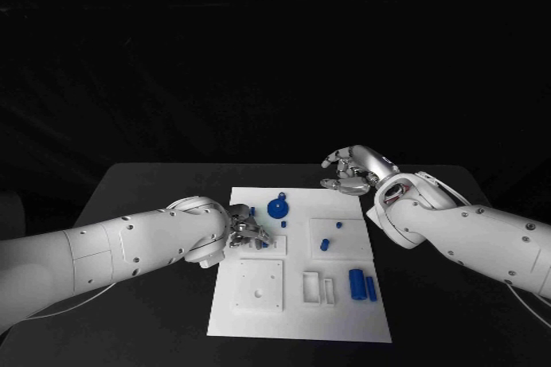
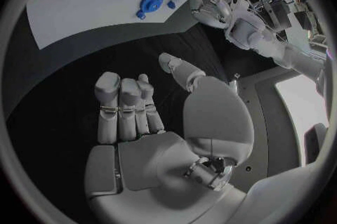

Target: Assemble the parts on the task board

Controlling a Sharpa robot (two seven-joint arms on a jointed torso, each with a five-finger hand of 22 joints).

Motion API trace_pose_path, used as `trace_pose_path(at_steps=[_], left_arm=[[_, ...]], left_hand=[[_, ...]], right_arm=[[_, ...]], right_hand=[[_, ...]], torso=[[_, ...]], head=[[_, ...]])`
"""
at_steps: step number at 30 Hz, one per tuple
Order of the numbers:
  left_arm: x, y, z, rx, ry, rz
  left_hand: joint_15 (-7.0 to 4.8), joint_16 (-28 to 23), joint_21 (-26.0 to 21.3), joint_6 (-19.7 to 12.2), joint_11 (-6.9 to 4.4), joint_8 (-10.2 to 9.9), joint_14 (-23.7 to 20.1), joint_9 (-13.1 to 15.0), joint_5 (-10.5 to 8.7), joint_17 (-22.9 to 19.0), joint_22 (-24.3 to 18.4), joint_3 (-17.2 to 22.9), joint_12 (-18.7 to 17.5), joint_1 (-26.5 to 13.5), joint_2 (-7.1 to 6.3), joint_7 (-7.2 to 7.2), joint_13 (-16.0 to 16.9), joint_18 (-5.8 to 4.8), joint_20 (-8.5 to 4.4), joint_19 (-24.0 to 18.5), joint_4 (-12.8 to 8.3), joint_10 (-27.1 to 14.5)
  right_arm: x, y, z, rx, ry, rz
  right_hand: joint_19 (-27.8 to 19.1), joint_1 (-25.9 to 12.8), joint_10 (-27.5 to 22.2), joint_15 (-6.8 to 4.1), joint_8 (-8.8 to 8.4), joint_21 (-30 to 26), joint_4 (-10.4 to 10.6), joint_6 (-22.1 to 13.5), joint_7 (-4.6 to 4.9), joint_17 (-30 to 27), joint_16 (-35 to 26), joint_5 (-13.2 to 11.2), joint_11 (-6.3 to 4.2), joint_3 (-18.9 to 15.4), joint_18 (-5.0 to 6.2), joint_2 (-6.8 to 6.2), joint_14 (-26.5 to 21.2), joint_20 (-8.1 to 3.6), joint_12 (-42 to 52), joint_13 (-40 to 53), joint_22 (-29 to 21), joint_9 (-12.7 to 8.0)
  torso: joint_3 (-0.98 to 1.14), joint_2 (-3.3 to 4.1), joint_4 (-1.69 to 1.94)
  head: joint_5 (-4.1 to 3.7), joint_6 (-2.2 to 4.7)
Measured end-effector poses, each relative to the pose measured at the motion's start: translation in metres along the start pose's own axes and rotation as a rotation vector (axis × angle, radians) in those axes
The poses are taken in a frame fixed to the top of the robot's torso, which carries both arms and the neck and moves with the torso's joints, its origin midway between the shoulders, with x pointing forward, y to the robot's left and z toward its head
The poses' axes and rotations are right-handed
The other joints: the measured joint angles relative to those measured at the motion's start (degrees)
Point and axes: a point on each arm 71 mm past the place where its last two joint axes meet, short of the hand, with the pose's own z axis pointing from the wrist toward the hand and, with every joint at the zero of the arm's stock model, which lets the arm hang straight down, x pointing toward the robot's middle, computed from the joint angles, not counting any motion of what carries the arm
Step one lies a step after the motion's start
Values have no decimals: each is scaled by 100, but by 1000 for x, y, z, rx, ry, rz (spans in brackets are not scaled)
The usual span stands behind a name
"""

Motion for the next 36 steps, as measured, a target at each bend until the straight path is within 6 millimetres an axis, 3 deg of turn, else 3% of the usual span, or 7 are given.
trace_pose_path(at_steps=[5,7,14,21,31,33,36], left_arm=[[-1,1,0,-2,-2,-2],[-1,2,0,-2,-2,-2],[-3,8,-2,-8,-6,-15],[-8,10,-10,7,-14,-62],[-59,5,-24,38,-105,-144],[-69,9,-23,23,-126,-150],[-79,15,-18,-4,-143,-156]], left_hand=[[-2,21,0,0,-7,0,2,3,0,-17,-29,-68,0,-143,-143,0,-11,8,20,-20,103,-7],[-4,21,0,-1,-7,-23,0,7,0,-28,-42,-65,0,-203,-203,0,-19,91,20,-20,187,-7],[-42,21,0,-54,22,-66,-47,34,0,-66,-72,-333,0,-202,-203,8,-52,91,51,-92,57,-42],[58,-183,-98,-287,120,-243,-244,11,0,-203,-170,-394,-262,-115,-176,89,-207,90,91,-277,-4,-213],[277,-676,-436,-772,335,-671,-594,-179,0,-489,-402,-394,-823,25,-141,319,-505,89,205,-594,-96,-573],[294,-738,-477,-814,343,-735,-612,-212,9,-529,-445,-394,-899,29,-137,360,-548,-1,204,-593,-96,-581],[308,-767,-488,-887,373,-780,-622,-240,23,-552,-474,-394,-946,57,-127,374,-569,-1,203,-616,-96,-612]], right_arm=[[0,0,0,1,0,0],[0,-1,0,1,0,0],[0,-1,0,3,-1,2],[-1,-2,0,5,-2,4],[-3,-7,1,17,-6,3],[-3,-8,1,18,-6,3],[-3,-8,1,18,-6,4]], right_hand=[[-8,0,0,0,0,0,0,-1,-1,0,0,0,0,0,1,0,0,8,0,-5,0,0],[-8,0,0,0,0,0,1,-1,-1,0,0,0,0,-1,0,0,0,8,0,-5,5,0],[-9,0,0,0,0,0,16,-2,-1,0,0,0,0,-16,0,0,0,9,0,-10,5,-6],[-10,0,0,0,0,0,32,-11,-9,0,0,0,0,-32,0,0,0,10,23,-11,5,-5],[-11,0,0,0,0,0,32,-6,11,0,0,0,0,-32,1,0,0,11,23,-16,4,-10],[-10,0,0,0,0,0,32,-6,13,0,0,0,0,-32,1,0,0,10,23,-16,4,-10],[-2,0,0,0,0,0,32,-7,14,0,0,0,0,-32,0,0,0,2,23,-16,4,-10]], torso=[[-1,-1,-1],[-2,-1,-1],[-2,-1,-2],[-2,-4,5],[-1,-5,10],[1,-4,10],[1,0,7]], head=[[-4,5],[-7,7],[-16,24],[-22,54],[-11,98],[-1,108],[9,118]])
